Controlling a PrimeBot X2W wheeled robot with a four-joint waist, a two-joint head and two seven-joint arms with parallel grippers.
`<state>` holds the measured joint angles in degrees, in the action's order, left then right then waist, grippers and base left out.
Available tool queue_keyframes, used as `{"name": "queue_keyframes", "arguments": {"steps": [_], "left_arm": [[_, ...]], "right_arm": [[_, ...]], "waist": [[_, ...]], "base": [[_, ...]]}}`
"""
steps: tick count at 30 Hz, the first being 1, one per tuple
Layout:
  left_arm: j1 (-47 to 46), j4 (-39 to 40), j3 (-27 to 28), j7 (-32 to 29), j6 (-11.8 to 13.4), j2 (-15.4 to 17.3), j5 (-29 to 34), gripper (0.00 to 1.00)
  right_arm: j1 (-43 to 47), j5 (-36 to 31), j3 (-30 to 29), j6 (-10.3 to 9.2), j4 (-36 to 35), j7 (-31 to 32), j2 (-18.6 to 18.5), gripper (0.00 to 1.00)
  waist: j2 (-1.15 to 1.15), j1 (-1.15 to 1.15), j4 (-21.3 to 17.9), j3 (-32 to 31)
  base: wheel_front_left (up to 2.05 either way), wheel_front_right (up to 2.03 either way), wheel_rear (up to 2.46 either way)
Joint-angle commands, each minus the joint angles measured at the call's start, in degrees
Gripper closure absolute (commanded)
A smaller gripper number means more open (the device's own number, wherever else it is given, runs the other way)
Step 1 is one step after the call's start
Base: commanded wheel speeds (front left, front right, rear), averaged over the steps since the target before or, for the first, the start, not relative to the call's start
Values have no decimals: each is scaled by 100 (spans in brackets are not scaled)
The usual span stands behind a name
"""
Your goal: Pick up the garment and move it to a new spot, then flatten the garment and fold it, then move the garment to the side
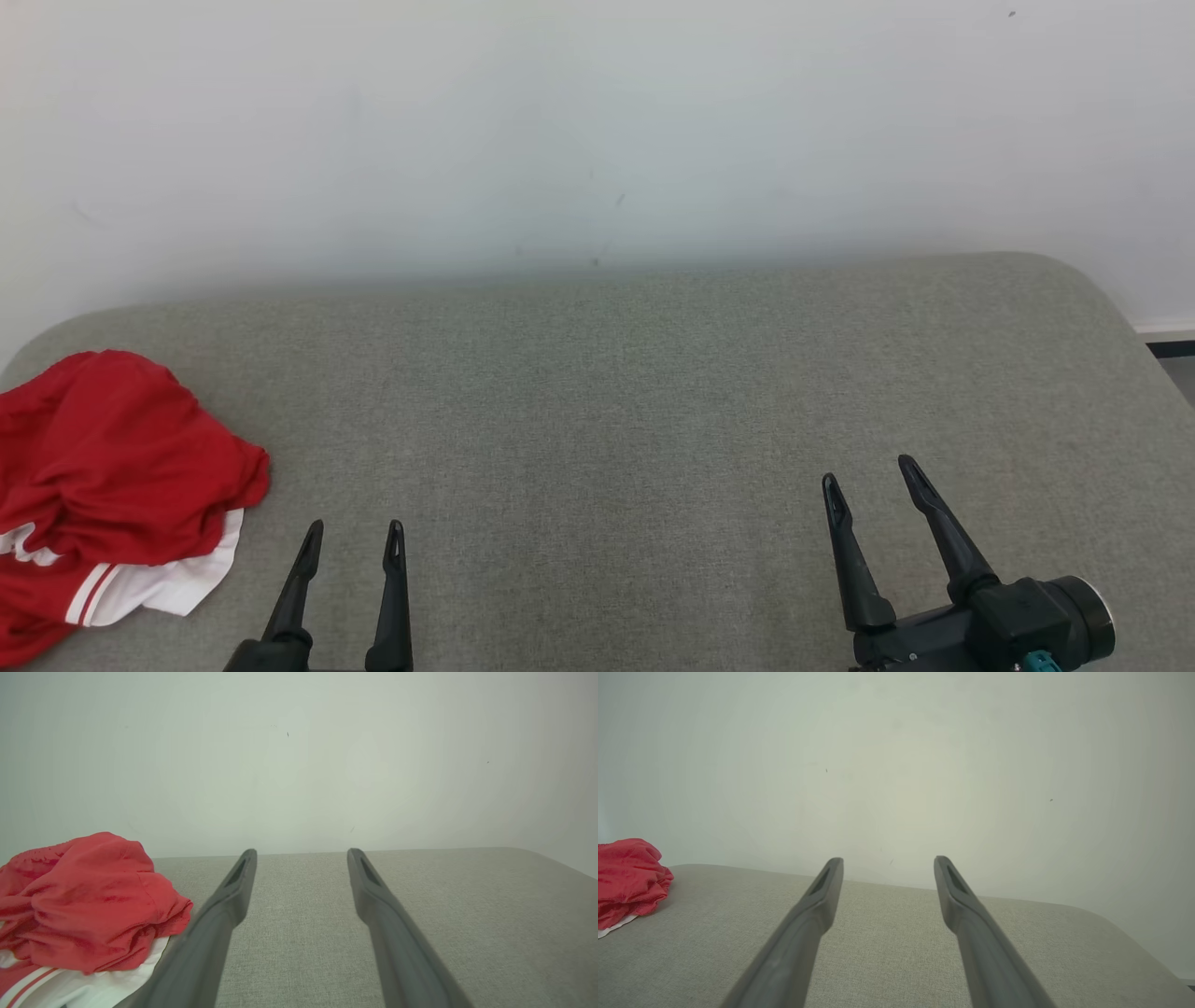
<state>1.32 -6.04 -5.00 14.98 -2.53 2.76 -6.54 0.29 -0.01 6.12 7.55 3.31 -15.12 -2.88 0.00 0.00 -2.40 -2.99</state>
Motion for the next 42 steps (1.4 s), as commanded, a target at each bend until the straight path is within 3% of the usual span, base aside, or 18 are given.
{"name": "queue_keyframes", "arguments": {"steps": [1,11,24,42], "left_arm": [[-50,-16,9,21,-26,23,46,0],[-95,-19,-4,21,55,24,77,0],[-93,42,73,16,154,22,171,0],[-11,10,81,16,149,21,248,0]], "right_arm": [[59,36,-10,-12,-4,-10,1,0],[112,58,102,-12,-13,-10,2,0],[205,122,146,-12,-44,-9,0,0],[271,288,258,-12,-66,-10,1,0]], "waist": [[0,0,33,-2],[0,0,415,-5],[0,0,1312,-5],[0,0,2222,-41]], "base": [[0,0,0],[0,0,0],[0,0,0],[0,0,0]]}}
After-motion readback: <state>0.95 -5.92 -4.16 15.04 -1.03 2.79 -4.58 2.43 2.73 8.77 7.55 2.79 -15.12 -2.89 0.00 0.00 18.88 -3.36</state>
